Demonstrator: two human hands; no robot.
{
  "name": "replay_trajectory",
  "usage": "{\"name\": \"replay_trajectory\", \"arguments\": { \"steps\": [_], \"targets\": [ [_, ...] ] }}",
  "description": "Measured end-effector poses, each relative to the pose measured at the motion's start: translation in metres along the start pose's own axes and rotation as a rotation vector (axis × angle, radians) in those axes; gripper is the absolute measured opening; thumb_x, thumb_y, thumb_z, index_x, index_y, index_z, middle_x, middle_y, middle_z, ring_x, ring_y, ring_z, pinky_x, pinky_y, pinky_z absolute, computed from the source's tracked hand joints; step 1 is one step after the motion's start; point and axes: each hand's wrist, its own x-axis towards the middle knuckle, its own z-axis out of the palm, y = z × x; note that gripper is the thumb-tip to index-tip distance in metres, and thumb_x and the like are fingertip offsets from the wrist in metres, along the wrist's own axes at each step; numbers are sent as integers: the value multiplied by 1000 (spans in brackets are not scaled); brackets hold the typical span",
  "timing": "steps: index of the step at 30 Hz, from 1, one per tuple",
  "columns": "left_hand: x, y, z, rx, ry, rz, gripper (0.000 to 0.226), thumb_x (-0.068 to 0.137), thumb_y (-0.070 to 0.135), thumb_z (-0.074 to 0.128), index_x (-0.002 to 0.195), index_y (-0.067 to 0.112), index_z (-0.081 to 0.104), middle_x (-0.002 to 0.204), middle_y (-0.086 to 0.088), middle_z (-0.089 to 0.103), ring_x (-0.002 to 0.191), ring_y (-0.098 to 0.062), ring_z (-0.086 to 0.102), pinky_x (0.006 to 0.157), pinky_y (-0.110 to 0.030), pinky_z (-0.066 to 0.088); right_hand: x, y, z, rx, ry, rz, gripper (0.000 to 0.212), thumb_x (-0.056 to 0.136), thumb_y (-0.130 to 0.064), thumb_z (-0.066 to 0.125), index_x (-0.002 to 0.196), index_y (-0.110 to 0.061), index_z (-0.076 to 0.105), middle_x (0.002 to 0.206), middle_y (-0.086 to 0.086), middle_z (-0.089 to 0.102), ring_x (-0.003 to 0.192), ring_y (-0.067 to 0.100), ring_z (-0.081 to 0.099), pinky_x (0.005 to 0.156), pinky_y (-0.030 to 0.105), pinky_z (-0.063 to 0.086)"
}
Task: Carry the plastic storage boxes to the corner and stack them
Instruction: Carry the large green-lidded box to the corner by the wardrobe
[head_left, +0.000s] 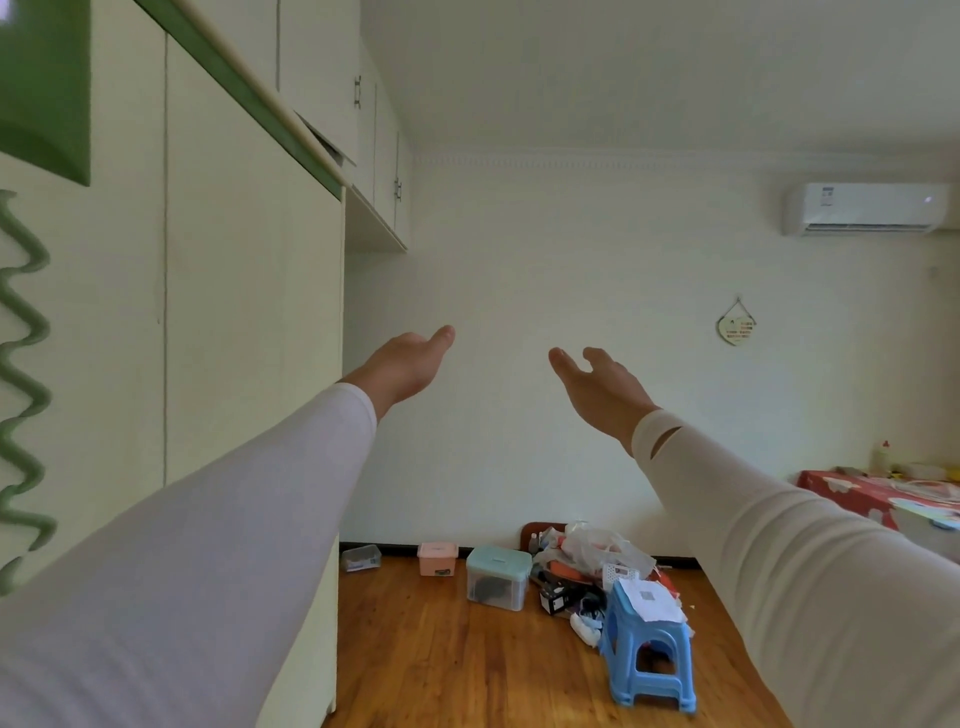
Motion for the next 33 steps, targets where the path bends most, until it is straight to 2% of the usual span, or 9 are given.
{"name": "replay_trajectory", "arguments": {
  "steps": [2, 5, 11, 13, 18, 20, 24, 29, 33],
  "targets": [
    [15, 6, 20, 22, -12, 6, 71, 99, 58, 26, 140, 3, 45, 147, -15, 45, 134, -31, 41, 96, -34, 30, 15, 17, -5, -9, 0, 13, 74, 93, -62, 32, 152, -19, 23, 156, 5, 28, 140, 29, 30, 109, 44, 28],
    [35, 13, 53, 72, -15, 36, 71, 99, 57, 26, 139, 2, 46, 145, -16, 46, 132, -32, 43, 92, -34, 30, 40, 48, -10, 5, 4, 19, 74, 93, -63, 32, 151, -19, 23, 156, 5, 29, 140, 29, 30, 109, 45, 28],
    [70, 8, 106, 115, -42, 25, 63, 98, 59, 29, 121, 7, 57, 116, -8, 54, 106, -27, 51, 87, -31, 32, 80, 97, -1, 49, -36, 68, 75, 93, -63, 33, 151, -18, 24, 156, 6, 29, 140, 31, 30, 110, 48, 27],
    [84, 9, 116, 133, -49, 34, 66, 98, 59, 28, 123, 5, 57, 123, -10, 56, 114, -29, 52, 88, -32, 32, 94, 107, 3, 49, -30, 82, 74, 93, -63, 32, 151, -17, 24, 156, 7, 29, 140, 32, 31, 110, 48, 28],
    [125, -3, 134, 146, -30, 21, 68, 95, 63, 34, 121, 5, 58, 124, -12, 59, 113, -30, 54, 92, -36, 39, 134, 121, 25, 48, -37, 89, 74, 93, -63, 32, 151, -17, 24, 155, 8, 30, 140, 32, 31, 110, 48, 28],
    [137, -8, 137, 165, -29, 20, 74, 94, 63, 35, 126, -1, 54, 128, -19, 59, 117, -34, 54, 98, -40, 40, 145, 123, 31, 39, -39, 90, 74, 94, -62, 32, 151, -17, 23, 156, 8, 29, 140, 32, 31, 109, 47, 27],
    [192, -35, 147, 154, -23, 42, 79, 93, 64, 34, 126, -6, 49, 133, -20, 55, 121, -37, 53, 99, -42, 40, 191, 126, 68, 43, -27, 97, 73, 93, -62, 33, 151, -18, 24, 156, 7, 29, 140, 31, 31, 109, 46, 27],
    [255, -79, 148, 180, -62, 46, 78, 91, 68, 34, 145, 13, 41, 151, -5, 42, 137, -27, 39, 112, -44, 32, 248, 118, 117, 58, -16, 114, 72, 93, -62, 33, 151, -19, 25, 156, 6, 29, 141, 31, 30, 110, 46, 26],
    [306, -112, 142, 210, -58, 49, 77, 90, 69, 34, 146, 15, 40, 152, -4, 40, 138, -27, 38, 113, -44, 31, 291, 111, 151, 43, 12, 116, 72, 94, -62, 33, 151, -18, 25, 156, 7, 30, 140, 31, 31, 110, 45, 26]
  ]
}}
